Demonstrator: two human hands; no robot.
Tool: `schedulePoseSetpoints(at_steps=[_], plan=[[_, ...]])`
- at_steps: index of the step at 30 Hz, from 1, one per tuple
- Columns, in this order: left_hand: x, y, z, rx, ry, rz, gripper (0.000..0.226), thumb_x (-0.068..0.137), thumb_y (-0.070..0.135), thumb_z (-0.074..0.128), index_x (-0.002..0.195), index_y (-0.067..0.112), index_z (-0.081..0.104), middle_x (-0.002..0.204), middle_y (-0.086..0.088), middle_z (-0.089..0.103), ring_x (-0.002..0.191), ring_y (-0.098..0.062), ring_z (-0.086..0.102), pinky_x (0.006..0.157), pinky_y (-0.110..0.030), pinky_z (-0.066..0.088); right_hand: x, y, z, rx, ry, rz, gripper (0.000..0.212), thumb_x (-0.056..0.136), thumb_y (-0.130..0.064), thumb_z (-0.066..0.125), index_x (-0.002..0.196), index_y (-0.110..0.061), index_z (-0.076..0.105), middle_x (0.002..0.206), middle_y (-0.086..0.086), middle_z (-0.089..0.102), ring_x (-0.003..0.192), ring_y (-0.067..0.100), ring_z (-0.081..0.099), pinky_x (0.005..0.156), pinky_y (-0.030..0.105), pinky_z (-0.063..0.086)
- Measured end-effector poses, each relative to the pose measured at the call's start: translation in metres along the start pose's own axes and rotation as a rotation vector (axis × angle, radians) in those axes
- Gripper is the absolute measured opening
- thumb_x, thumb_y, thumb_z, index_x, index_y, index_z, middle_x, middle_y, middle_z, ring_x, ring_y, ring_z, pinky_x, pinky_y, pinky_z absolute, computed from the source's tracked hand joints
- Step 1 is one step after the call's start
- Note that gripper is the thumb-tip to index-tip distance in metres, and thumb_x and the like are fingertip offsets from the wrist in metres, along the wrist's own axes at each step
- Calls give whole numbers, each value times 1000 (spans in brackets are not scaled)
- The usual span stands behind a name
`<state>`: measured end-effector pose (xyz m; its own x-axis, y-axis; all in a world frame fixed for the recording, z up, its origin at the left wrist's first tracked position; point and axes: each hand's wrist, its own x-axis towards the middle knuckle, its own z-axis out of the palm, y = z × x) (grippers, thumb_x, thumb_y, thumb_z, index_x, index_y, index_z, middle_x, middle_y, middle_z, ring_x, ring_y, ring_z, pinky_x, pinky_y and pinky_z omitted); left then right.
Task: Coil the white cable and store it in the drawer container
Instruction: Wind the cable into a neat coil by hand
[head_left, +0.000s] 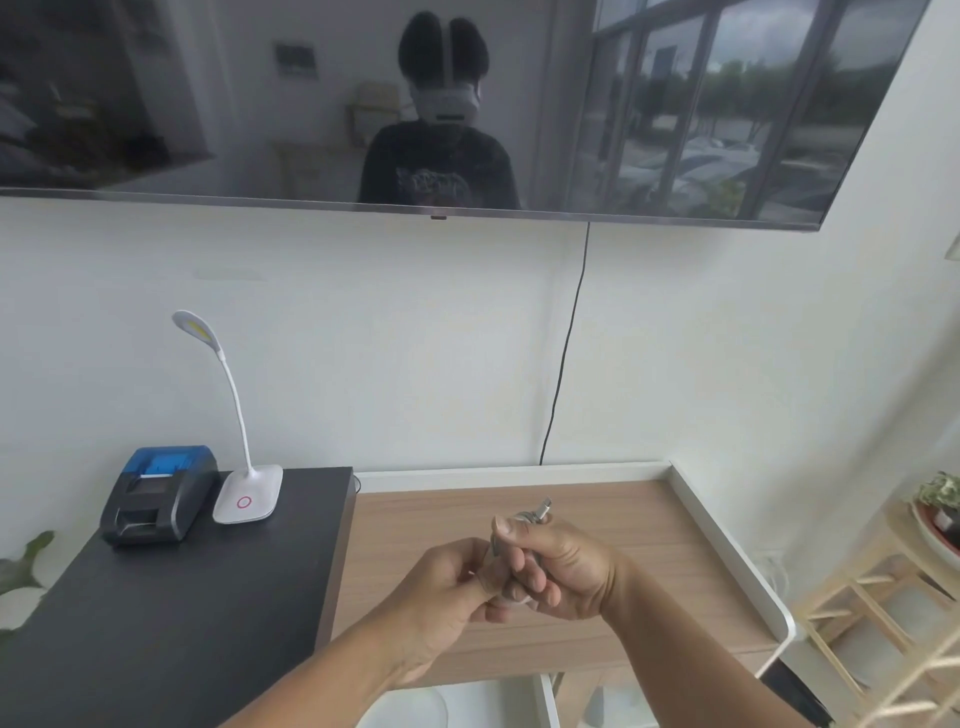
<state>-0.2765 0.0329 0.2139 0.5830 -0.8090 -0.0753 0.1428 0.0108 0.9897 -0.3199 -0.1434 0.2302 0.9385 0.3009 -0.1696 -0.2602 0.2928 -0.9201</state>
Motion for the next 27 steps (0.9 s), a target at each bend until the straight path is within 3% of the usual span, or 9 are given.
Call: schedulePoseSetpoints(at_steps=[4, 7, 9, 12, 14, 18, 22, 24, 27], plan=[[1, 6, -1, 7, -38, 84, 30, 100, 42, 66, 102, 13, 62, 99, -6, 74, 99, -26, 69, 85, -40, 48, -5, -15, 12, -15, -17, -31, 44, 86, -43, 80, 57, -12, 67, 39, -1, 58, 41, 12, 59, 68, 37, 46], [-8, 25, -8, 37, -145, 206, 19, 108, 29, 58, 97, 14, 52, 89, -9, 74, 89, -35, 70, 76, -41, 42, -19, -35, 30, -84, -105, -75, 41, 98, -40, 66, 70, -11, 70, 50, 0, 68, 45, 13, 66, 77, 40, 53], [-16, 48, -12, 32, -268, 284, 15, 108, 23, 56, 107, 9, 49, 87, -16, 75, 83, -36, 71, 71, -37, 45, -31, -49, 44, -155, -212, -112, 37, 104, -36, 56, 81, -10, 70, 61, -1, 73, 51, 11, 69, 84, 44, 51], [-26, 85, -16, -35, -376, 305, 28, 101, 17, 67, 127, 19, 54, 97, -37, 61, 77, -34, 71, 69, -34, 55, -45, -68, 61, -165, -355, -169, 34, 107, -33, 49, 89, -8, 66, 68, -7, 74, 55, 4, 70, 82, 24, 56], [-27, 103, -18, 36, -406, 299, 34, 101, 5, 65, 131, 20, 56, 102, -33, 64, 79, -33, 72, 74, -34, 58, -49, -77, 65, -181, -368, -202, 34, 106, -35, 50, 88, -11, 66, 66, -10, 73, 53, 2, 69, 83, 23, 56], [-22, 113, -19, 142, -317, 266, 29, 98, 0, 69, 125, 6, 59, 98, -17, 73, 78, -31, 72, 79, -36, 58, -41, -77, 55, -219, -309, -216, 34, 102, -40, 57, 84, -16, 72, 60, -10, 72, 49, 4, 66, 80, 31, 55], [-11, 95, -12, 176, -147, 333, 25, 95, 3, 73, 110, 2, 54, 94, -37, 68, 82, -38, 68, 78, -41, 55, -27, -68, 34, -195, -204, -206, 32, 94, -45, 68, 81, -19, 80, 56, -9, 72, 49, 6, 66, 75, 37, 49], [-5, 84, -10, 189, -97, 376, 25, 96, 2, 72, 106, -1, 49, 86, -27, 74, 82, -39, 71, 78, -38, 56, -20, -63, 28, -161, -150, -210, 29, 90, -45, 74, 79, -19, 81, 53, -9, 70, 47, 4, 64, 71, 31, 52], [5, 68, -8, 167, -9, 363, 19, 95, 2, 69, 104, 1, 52, 81, -8, 77, 79, -24, 75, 77, -30, 58, -9, -52, 21, -126, -5, -215, 31, 81, -46, 84, 74, -16, 79, 48, -6, 66, 40, 4, 58, 65, 25, 49]])
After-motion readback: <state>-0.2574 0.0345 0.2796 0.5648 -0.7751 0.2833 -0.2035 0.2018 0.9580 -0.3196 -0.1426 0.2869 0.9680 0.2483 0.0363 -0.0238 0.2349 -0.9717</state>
